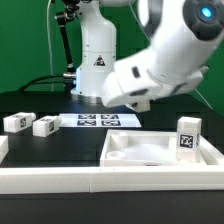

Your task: Assemble square table

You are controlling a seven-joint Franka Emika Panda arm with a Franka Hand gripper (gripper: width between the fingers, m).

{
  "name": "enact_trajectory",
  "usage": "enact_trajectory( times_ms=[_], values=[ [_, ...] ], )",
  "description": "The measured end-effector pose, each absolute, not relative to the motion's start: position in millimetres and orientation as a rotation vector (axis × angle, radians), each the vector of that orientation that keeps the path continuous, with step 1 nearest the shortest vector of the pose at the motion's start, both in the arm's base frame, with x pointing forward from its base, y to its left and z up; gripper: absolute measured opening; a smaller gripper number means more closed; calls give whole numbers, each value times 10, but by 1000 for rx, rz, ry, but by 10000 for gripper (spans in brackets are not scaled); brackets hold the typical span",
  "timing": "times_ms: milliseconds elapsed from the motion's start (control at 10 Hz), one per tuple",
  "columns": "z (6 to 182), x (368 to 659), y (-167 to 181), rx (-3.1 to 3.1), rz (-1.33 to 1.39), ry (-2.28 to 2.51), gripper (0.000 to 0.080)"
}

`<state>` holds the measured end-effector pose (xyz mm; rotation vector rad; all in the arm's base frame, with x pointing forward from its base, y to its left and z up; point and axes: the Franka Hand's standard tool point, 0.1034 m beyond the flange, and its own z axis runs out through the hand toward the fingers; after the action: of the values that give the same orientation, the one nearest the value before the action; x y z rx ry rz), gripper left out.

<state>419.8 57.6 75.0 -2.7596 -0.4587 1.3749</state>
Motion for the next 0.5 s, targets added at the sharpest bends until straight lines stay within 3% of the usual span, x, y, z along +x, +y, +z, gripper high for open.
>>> enact_trajectory(
  times_ms=[100,500],
  values=[
    [836,4243,507,-2756,1367,-438,290],
    [757,4432,488,-2865,1113,-454,290]
  ],
)
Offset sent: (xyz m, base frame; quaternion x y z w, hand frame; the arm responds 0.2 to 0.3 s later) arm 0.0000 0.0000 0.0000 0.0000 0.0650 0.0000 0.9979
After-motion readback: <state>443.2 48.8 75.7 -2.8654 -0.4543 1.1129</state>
